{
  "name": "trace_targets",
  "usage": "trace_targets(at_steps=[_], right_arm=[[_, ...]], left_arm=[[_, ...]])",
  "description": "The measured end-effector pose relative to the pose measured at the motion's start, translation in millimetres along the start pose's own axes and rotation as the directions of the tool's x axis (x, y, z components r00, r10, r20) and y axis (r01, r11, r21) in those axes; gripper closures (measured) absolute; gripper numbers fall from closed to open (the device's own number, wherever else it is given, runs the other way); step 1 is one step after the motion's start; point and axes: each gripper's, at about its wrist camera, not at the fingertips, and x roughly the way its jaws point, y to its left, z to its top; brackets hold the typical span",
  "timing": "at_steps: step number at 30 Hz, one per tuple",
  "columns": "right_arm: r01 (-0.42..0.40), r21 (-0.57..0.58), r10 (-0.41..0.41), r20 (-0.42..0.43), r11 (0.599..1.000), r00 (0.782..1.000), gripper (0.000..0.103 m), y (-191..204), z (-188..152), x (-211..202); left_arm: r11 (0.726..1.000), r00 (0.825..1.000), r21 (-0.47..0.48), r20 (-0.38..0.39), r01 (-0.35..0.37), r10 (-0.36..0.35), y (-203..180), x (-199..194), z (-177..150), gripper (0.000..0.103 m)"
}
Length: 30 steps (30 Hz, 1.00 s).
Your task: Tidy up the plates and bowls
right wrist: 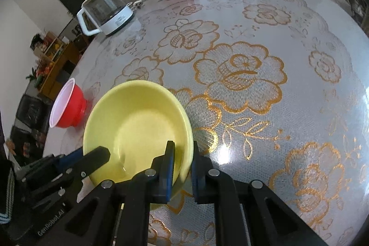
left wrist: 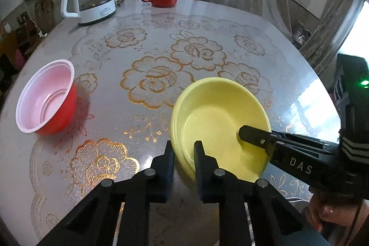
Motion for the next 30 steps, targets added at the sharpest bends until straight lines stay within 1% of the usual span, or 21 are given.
trace_targets(at_steps=[2, 5, 7, 9, 11, 14, 17, 20, 24, 27, 30], right_arm=[[-0.020, 0.020, 0.021, -0.003, 1.000, 1.000, 0.093, -1.5, -2.5, -0.2], [-0.015, 0.001, 0.015, 0.004, 1.000, 1.000, 0.093, 3.6, -8.1, -1.6], [-0.022, -0.002, 0.022, 0.012, 1.000, 1.000, 0.093, 6.2, -10.4, -4.1], [-0.047, 0.008, 0.047, 0.026, 0.999, 0.999, 0.093, 7.9, -12.3, -8.4], [-0.054, 0.009, 0.054, 0.034, 0.998, 0.998, 0.093, 11.5, -14.8, -11.5], [-0.039, -0.028, 0.041, 0.052, 0.999, 0.998, 0.093, 23.8, -19.7, -17.0], [-0.048, -0.042, 0.051, 0.073, 0.998, 0.996, 0.093, 32.5, -23.7, -24.8], [-0.069, -0.048, 0.073, 0.094, 0.996, 0.993, 0.093, 41.1, -28.8, -32.9], [-0.071, -0.085, 0.080, 0.107, 0.994, 0.991, 0.093, 57.1, -39.9, -43.1], [-0.088, -0.107, 0.100, 0.111, 0.990, 0.989, 0.093, 70.0, -48.5, -50.5], [-0.106, -0.128, 0.121, 0.119, 0.986, 0.985, 0.093, 81.3, -55.0, -57.8]], left_arm=[[1.000, 1.000, 0.003, 0.010, 0.004, -0.004, 0.6, -4.7, -2.2, 0.087], [1.000, 0.999, 0.013, 0.038, 0.007, -0.007, -0.1, -14.7, -6.9, 0.087], [1.000, 0.998, -0.006, 0.051, 0.027, -0.026, 3.1, -22.5, -9.6, 0.087], [0.998, 0.997, -0.035, 0.058, 0.044, -0.042, 7.1, -29.4, -12.7, 0.087], [0.998, 0.996, -0.047, 0.077, 0.049, -0.046, 9.8, -38.4, -17.6, 0.087], [0.999, 0.993, -0.030, 0.116, 0.039, -0.035, 10.2, -54.4, -26.1, 0.087], [0.998, 0.989, -0.039, 0.138, 0.055, -0.049, 15.9, -68.1, -33.3, 0.087], [0.996, 0.984, -0.048, 0.170, 0.069, -0.060, 21.3, -87.3, -41.7, 0.087], [0.997, 0.973, -0.045, 0.225, 0.061, -0.049, 25.0, -109.5, -54.2, 0.087], [0.996, 0.965, -0.067, 0.260, 0.066, -0.047, 31.9, -124.9, -66.4, 0.086], [0.993, 0.961, -0.097, 0.274, 0.074, -0.044, 40.2, -134.5, -76.6, 0.087]])
